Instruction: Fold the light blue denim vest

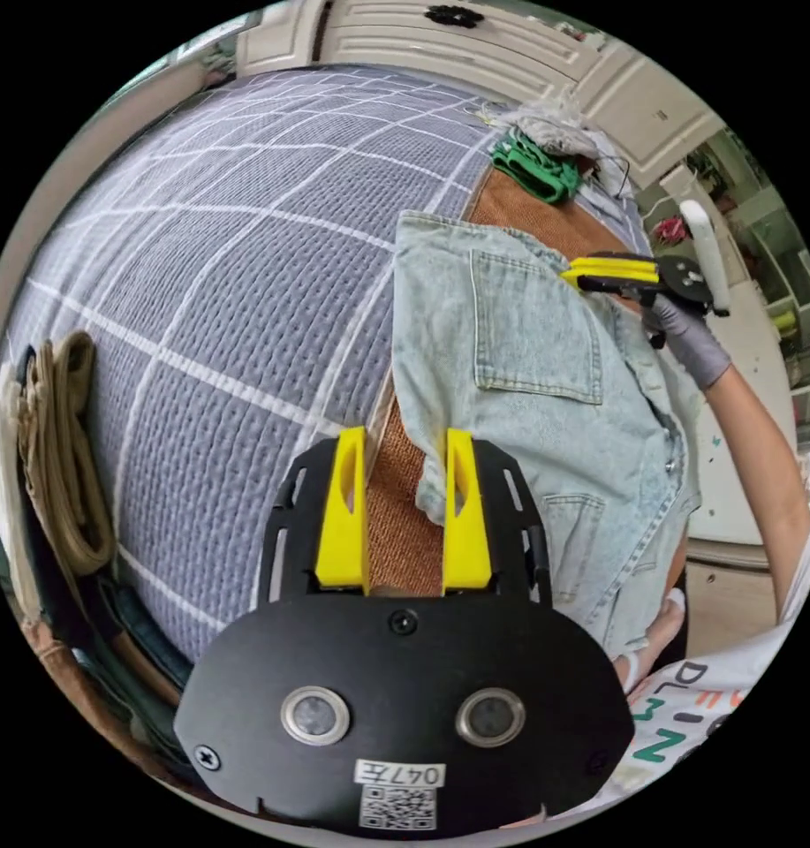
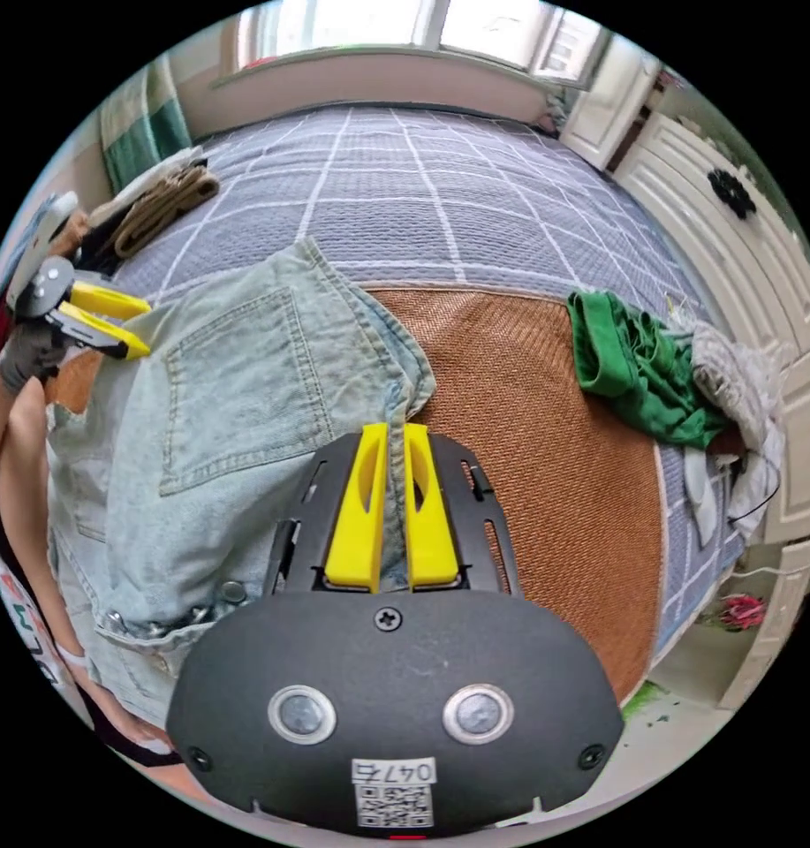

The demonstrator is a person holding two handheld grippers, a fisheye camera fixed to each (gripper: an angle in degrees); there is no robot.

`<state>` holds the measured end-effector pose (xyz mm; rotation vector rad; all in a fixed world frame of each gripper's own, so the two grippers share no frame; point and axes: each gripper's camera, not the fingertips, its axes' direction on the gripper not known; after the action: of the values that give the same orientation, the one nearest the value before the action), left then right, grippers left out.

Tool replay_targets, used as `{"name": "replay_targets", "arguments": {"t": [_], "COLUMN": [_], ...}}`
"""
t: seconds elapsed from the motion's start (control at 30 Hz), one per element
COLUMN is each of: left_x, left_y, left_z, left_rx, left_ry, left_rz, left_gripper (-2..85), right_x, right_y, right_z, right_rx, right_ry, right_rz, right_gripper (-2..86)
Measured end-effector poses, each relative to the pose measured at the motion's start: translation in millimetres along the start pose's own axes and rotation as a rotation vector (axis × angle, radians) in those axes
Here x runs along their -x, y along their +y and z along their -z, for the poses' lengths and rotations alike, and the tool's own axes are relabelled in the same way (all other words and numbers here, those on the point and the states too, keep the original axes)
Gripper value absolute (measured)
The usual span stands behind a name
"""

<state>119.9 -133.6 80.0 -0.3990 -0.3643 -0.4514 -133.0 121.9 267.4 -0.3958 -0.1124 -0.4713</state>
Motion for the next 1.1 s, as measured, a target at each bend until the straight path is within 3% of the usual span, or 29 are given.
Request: {"name": "replay_targets", "arguments": {"t": [0.2, 0.3, 0.43, 0.53, 0.6, 0.67, 0.77, 0.87, 0.93, 1.03, 1.1], "left_x": [-46.4, -46.7, -83.1, -84.8, -61.0, -33.7, -4.6, -2.4, -22.5, -61.8, -76.5], "left_y": [1.9, 9.7, 26.2, 17.1, -1.2, -12.9, -1.1, 9.9, 0.6, -27.9, -41.8], "left_z": [33.8, 75.0, 120.0, 99.0, 69.6, 52.1, 90.6, 130.4, 134.4, 115.4, 94.6], "left_rx": [-0.036, -0.211, -0.417, -0.381, -0.262, -0.152, -0.296, -0.492, -0.541, -0.387, -0.255], "left_ry": [-0.204, -0.222, -0.483, -0.555, -0.549, -0.572, -0.485, -0.357, -0.133, 0.223, 0.279], "left_rz": [-0.114, -0.081, -0.125, -0.131, -0.029, 0.081, 0.169, 0.105, -0.117, -0.47, -0.545], "left_gripper": [0.3, -0.6, -0.6, 0.1, 2.1, 8.2, 10.5, 8.7, 6.3, 4.8, 4.3], "right_x": [18.6, 38.0, 40.6, 10.7, -39.8, -74.0, -117.3, -158.7, -172.1, -153.3, -130.5], "right_y": [-0.6, 2.0, 1.7, -26.0, -42.9, -23.2, 41.9, 104.4, 122.2, 110.5, 72.3], "right_z": [63.5, 81.6, 99.8, 60.9, 16.9, 44.7, 113.4, 139.9, 135.0, 124.0, 108.3], "right_rx": [-0.179, -0.228, -0.334, -0.249, -0.035, -0.154, -0.369, -0.321, -0.22, -0.153, -0.111], "right_ry": [0.166, 0.342, 0.428, 0.288, 0.101, 0.028, 0.012, -0.058, -0.169, -0.243, -0.215], "right_rz": [-0.106, -0.137, -0.16, -0.158, -0.3, -0.443, -0.538, -0.517, -0.511, -0.439, -0.344], "right_gripper": [0.3, 0.3, 0.2, 1.1, 5.2, 7.0, 6.2, 4.1, 3.9, 4.7, 5.3]}}
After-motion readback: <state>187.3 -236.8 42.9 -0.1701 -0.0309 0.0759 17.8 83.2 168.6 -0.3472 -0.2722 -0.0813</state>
